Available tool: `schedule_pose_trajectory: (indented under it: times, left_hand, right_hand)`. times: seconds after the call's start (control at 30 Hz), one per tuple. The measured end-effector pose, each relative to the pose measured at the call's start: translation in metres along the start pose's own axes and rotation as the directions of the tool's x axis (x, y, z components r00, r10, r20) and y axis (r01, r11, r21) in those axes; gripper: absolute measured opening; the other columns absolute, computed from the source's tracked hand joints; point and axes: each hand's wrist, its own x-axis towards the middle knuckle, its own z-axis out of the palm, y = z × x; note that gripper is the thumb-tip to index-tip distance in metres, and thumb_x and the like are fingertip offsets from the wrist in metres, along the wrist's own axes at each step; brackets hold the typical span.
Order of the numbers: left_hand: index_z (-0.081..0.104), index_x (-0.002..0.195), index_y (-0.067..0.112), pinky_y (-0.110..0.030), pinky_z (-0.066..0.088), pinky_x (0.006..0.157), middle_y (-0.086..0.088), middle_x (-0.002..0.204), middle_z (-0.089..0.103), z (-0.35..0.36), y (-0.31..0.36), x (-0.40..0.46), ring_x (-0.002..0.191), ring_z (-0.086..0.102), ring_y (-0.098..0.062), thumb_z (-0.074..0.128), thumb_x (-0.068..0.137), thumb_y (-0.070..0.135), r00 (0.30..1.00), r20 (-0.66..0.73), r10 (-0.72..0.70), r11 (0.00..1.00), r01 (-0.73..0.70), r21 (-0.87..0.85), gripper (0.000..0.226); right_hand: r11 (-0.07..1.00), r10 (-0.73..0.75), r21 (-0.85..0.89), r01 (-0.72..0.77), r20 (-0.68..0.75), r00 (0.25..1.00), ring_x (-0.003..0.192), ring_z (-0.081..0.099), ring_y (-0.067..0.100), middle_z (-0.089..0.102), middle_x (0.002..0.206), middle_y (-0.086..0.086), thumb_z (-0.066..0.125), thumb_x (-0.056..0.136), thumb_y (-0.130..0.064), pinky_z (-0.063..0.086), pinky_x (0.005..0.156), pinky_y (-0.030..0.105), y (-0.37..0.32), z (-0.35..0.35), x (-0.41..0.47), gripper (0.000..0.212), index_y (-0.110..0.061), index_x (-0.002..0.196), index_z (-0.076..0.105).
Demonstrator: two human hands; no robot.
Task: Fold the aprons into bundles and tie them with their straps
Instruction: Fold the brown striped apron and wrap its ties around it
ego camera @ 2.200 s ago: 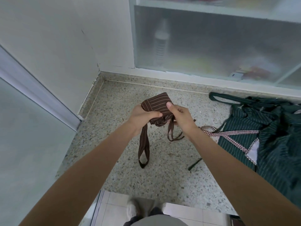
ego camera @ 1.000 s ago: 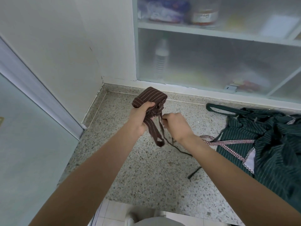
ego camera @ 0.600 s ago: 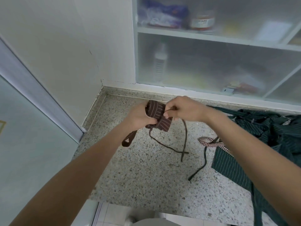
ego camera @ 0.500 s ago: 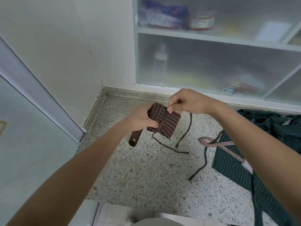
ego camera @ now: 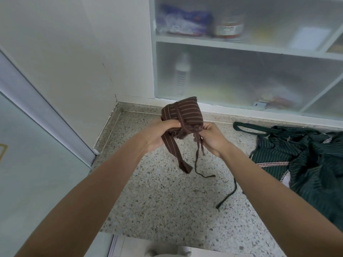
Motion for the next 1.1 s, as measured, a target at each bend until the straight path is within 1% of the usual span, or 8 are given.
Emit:
schedule_pose_trajectory:
  times: [0.13, 0.3, 0.4, 0.6, 0.77, 0.9, 1.03, 1.1]
  left_hand:
    - [0.063, 0.111, 0.007, -0.034, 0.056, 0.077, -0.013, 0.104, 0.069, -0.003, 0.0, 0.005, 0.093, 0.066, -0.022, 0.065, 0.081, 0.002, 0.998, -0.046, -0.051, 0.999, 0.05, -0.016, 0.03]
    - [0.064, 0.099, 0.011, -0.024, 0.055, 0.065, -0.006, 0.088, 0.07, -0.005, 0.002, 0.005, 0.078, 0.067, -0.014, 0.061, 0.084, 0.001, 0.991, -0.114, -0.073, 0.989, 0.058, -0.135, 0.018]
    - [0.063, 0.098, 0.009, -0.021, 0.054, 0.058, -0.006, 0.086, 0.069, -0.011, 0.003, 0.005, 0.07, 0.067, -0.012, 0.059, 0.085, 0.003, 0.988, -0.132, -0.079, 0.977, 0.05, -0.206, 0.015]
    - [0.062, 0.105, 0.009, -0.024, 0.054, 0.064, -0.005, 0.094, 0.068, -0.018, 0.0, 0.005, 0.082, 0.065, -0.014, 0.057, 0.087, 0.005, 0.995, -0.086, -0.048, 0.978, 0.029, -0.208, 0.019]
    - [0.06, 0.105, 0.011, -0.032, 0.053, 0.081, -0.009, 0.098, 0.068, -0.017, 0.003, -0.005, 0.092, 0.065, -0.02, 0.062, 0.08, -0.001, 0.996, 0.067, -0.065, 0.967, 0.046, 0.249, 0.028]
    - [0.06, 0.102, 0.015, -0.027, 0.052, 0.08, -0.005, 0.094, 0.069, -0.002, 0.009, -0.011, 0.088, 0.067, -0.016, 0.069, 0.076, 0.002, 0.98, 0.134, -0.146, 0.777, 0.03, 0.629, 0.03]
    - [0.061, 0.099, 0.016, -0.024, 0.055, 0.073, -0.005, 0.093, 0.069, 0.01, 0.007, -0.008, 0.085, 0.067, -0.017, 0.071, 0.073, 0.003, 0.994, 0.058, -0.092, 0.691, 0.022, 0.723, 0.03]
    - [0.06, 0.088, 0.02, -0.023, 0.053, 0.067, -0.003, 0.086, 0.068, 0.011, 0.004, -0.006, 0.079, 0.066, -0.017, 0.072, 0.072, 0.004, 0.999, 0.003, -0.042, 0.638, 0.024, 0.769, 0.026]
  right_hand:
    - [0.998, -0.012, -0.057, 0.011, -0.024, 1.0, 0.046, 0.049, 0.005, 0.062, 0.052, -0.007, 0.055, 0.089, 0.004, 0.038, 0.053, 0.019, 0.007, 0.001, 0.001, 0.032, -0.014, 0.067, 0.068]
    - [0.985, -0.045, -0.168, 0.032, -0.075, 0.996, 0.08, 0.061, 0.03, 0.073, 0.091, 0.007, 0.062, 0.088, -0.006, 0.048, 0.092, 0.032, 0.011, 0.003, 0.002, 0.024, -0.025, 0.081, 0.075]
    - [0.991, -0.05, -0.126, 0.04, -0.076, 0.996, 0.086, 0.06, 0.011, 0.07, 0.091, 0.009, 0.055, 0.093, -0.01, 0.042, 0.092, 0.027, 0.012, 0.001, -0.002, 0.021, -0.022, 0.086, 0.07]
    - [0.988, -0.01, -0.153, 0.03, 0.132, 0.991, 0.084, 0.061, 0.014, 0.063, 0.088, 0.009, 0.057, 0.092, -0.012, 0.048, 0.089, 0.021, 0.014, -0.003, -0.003, 0.007, -0.014, 0.086, 0.061]
    - [0.898, 0.176, -0.438, -0.039, 0.277, 0.944, 0.081, 0.063, 0.018, 0.063, 0.081, 0.006, 0.055, 0.091, -0.01, 0.051, 0.079, 0.015, -0.007, -0.018, 0.004, 0.009, -0.009, 0.083, 0.06]
    - [0.718, 0.267, -0.696, -0.007, 0.266, 0.926, 0.069, 0.059, 0.015, 0.062, 0.069, 0.003, 0.062, 0.085, 0.0, 0.052, 0.075, 0.027, -0.034, -0.021, 0.016, 0.023, -0.015, 0.068, 0.062]
    - [0.639, 0.245, -0.769, -0.018, 0.182, 0.952, 0.055, 0.047, 0.015, 0.058, 0.065, 0.007, 0.06, 0.085, 0.0, 0.039, 0.046, 0.019, -0.056, -0.012, 0.025, 0.019, -0.013, 0.072, 0.065]
    - [0.705, 0.214, -0.703, -0.091, 0.089, 0.973, 0.045, 0.041, 0.011, 0.056, 0.056, 0.006, 0.067, 0.083, -0.003, 0.033, 0.038, 0.016, -0.065, -0.011, 0.025, 0.008, -0.006, 0.075, 0.067]
